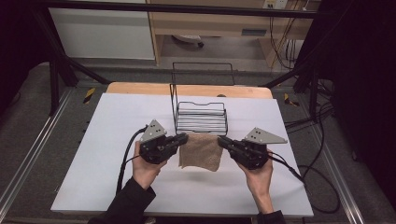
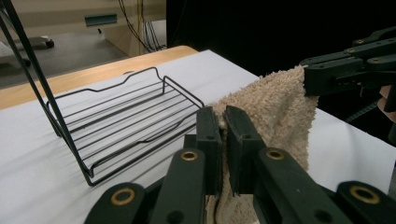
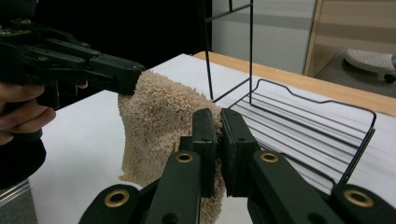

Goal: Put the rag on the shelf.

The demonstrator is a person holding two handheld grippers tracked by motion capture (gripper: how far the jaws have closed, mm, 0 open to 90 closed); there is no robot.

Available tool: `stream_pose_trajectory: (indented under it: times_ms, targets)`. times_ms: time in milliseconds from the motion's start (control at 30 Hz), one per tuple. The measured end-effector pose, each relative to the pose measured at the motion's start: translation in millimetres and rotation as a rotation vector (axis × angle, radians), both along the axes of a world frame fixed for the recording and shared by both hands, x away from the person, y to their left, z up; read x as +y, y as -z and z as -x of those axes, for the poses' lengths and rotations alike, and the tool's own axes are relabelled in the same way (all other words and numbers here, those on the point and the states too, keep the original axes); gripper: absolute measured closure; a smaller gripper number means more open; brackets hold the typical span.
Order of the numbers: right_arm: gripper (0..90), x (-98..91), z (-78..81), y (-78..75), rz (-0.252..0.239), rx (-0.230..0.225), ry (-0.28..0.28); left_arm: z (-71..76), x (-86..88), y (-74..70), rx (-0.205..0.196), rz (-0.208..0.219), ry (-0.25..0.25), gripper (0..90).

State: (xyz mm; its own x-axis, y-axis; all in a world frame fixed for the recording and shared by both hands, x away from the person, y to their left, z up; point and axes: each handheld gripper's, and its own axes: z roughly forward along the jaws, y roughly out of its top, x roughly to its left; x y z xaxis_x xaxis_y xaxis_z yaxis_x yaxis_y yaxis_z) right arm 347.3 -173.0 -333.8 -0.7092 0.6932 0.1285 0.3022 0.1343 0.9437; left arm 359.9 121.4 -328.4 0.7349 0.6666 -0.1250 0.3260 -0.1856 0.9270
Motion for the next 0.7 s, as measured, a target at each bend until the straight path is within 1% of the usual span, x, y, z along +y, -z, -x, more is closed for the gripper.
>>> stream_pose_trajectory:
  times_ms: [133,200,333,400,467,567,600,667,700]
  targets:
    - [85.2,1.4,-1.3,-8.0,0.002,-0.017,0.001,-2.9,1.1,-5.2,-0.011,0.017,-0.011,84.2]
    - [85.2,2.4,-2.3,-13.0,-0.002,-0.027,0.002,-4.4,1.4,-7.7,-0.014,0.02,-0.015,84.2]
    - [85.2,4.0,-4.1,-18.4,-0.007,-0.038,0.004,-7.9,2.2,-13.4,-0.022,0.024,-0.022,84.2]
    - [85.2,4.2,-4.5,-19.9,-0.009,-0.039,0.005,-9.6,2.5,-16.5,-0.032,0.028,-0.027,84.2]
    - [85.2,4.8,-6.0,-24.3,-0.017,-0.054,0.008,-10.6,2.9,-19.6,-0.041,0.033,-0.029,84.2]
    - [85.2,4.9,-6.7,-27.7,-0.02,-0.061,0.012,-12.5,3.4,-24.4,-0.052,0.048,-0.031,84.2]
    - [85.3,4.7,-7.7,-31.4,-0.027,-0.07,0.014,-13.1,3.2,-25.8,-0.057,0.053,-0.033,84.3]
    - [85.3,4.9,-8.0,-33.4,-0.026,-0.073,0.016,-14.2,2.9,-28.9,-0.066,0.055,-0.036,84.2]
    - [85.3,5.4,-8.6,-37.4,-0.025,-0.084,0.022,-14.9,2.8,-30.5,-0.068,0.059,-0.038,84.2]
